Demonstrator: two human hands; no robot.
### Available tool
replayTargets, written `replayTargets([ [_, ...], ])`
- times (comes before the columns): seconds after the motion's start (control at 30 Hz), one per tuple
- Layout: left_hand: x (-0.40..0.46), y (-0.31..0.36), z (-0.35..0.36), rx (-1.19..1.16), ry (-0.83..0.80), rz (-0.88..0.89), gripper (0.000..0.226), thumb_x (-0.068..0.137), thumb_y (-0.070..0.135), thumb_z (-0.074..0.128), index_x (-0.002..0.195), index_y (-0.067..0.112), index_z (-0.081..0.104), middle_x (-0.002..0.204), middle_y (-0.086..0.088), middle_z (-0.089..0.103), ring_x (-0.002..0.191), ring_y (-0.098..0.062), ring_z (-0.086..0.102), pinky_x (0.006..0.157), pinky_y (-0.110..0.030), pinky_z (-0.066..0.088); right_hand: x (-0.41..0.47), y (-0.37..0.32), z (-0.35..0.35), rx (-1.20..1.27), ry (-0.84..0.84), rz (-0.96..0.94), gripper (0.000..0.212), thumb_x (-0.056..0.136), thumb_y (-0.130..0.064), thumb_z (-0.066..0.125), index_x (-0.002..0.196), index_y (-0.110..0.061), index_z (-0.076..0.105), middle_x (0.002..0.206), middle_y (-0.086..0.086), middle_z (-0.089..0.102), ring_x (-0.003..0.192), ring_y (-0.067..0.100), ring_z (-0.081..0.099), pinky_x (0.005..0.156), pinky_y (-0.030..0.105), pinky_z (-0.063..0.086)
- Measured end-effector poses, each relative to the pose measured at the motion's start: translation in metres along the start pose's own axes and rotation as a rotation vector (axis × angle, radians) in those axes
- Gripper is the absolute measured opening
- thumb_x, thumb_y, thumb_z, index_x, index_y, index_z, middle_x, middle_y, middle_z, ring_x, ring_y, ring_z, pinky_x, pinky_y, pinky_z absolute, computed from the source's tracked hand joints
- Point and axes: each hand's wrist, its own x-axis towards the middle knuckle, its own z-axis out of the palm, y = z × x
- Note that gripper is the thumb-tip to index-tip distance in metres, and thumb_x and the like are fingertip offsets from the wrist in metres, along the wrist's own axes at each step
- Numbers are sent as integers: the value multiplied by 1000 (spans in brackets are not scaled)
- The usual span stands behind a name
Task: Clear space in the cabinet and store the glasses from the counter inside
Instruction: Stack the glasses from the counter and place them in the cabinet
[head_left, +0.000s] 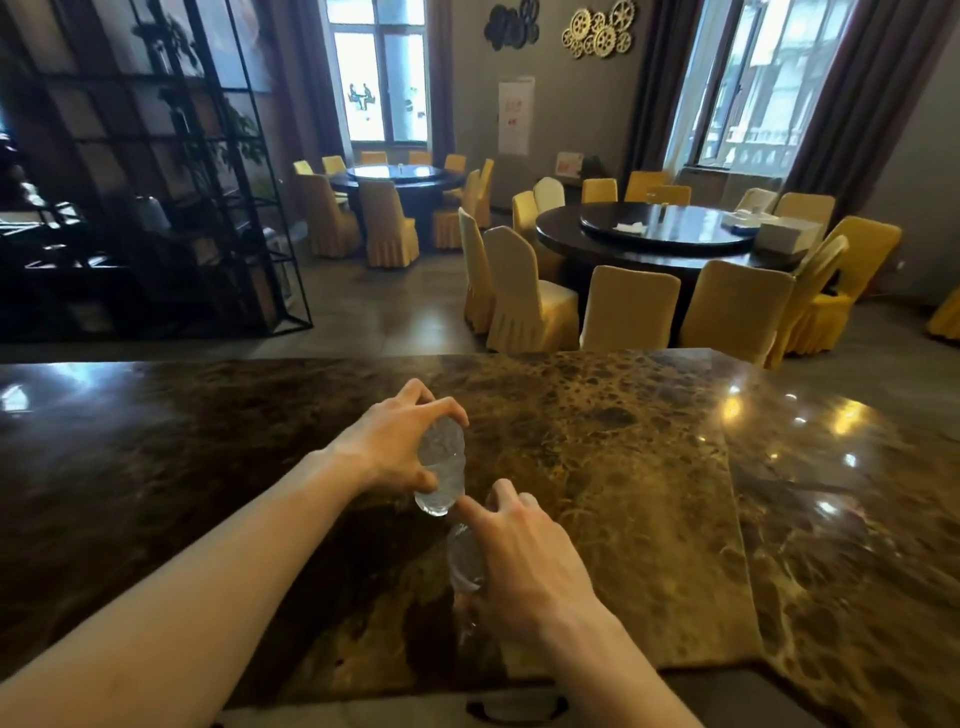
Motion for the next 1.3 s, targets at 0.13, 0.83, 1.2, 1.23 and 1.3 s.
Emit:
replayTargets([
  [0.13, -43, 2, -9, 7, 9, 37, 73, 67, 32, 88, 122, 55, 46, 120, 13, 34, 114, -17, 46, 90, -35, 55, -28, -39, 2, -29, 2, -1, 86, 73, -44, 83, 143, -39, 35, 127, 4, 42, 109, 22, 46, 84, 35, 51],
  [0.83, -265, 2, 73, 39, -81, 136, 81, 64, 42, 87, 127, 55, 38, 122, 14, 32, 114, -12, 40, 87, -32, 55, -197, -147, 99, 3, -295, 107, 74, 75, -27, 78, 137, -35, 39, 119, 4, 40, 107, 25, 46, 81, 39, 56],
  [1.2, -262, 13, 200, 26, -192, 41, 79, 74, 38, 83, 135, 52, 34, 132, 11, 30, 120, -12, 41, 93, -29, 51, -213, -85, 185, 102, -459, 108, 70, 81, -26, 76, 135, -31, 32, 140, 12, 32, 125, 35, 36, 85, 43, 52],
  [1.23, -259, 13, 215, 18, -206, 21, 80, 74, 37, 83, 136, 51, 34, 134, 11, 29, 120, -14, 42, 93, -30, 52, -213, -79, 194, 109, -482, 107, 70, 83, -25, 75, 137, -31, 31, 143, 14, 30, 129, 38, 34, 88, 46, 52],
  [1.3, -251, 11, 247, 1, -231, -23, 83, 74, 33, 83, 137, 52, 33, 138, 9, 28, 121, -18, 44, 90, -30, 52, -214, -65, 214, 112, -514, 98, 65, 90, -24, 67, 141, -28, 29, 146, 16, 28, 133, 41, 30, 90, 47, 50],
])
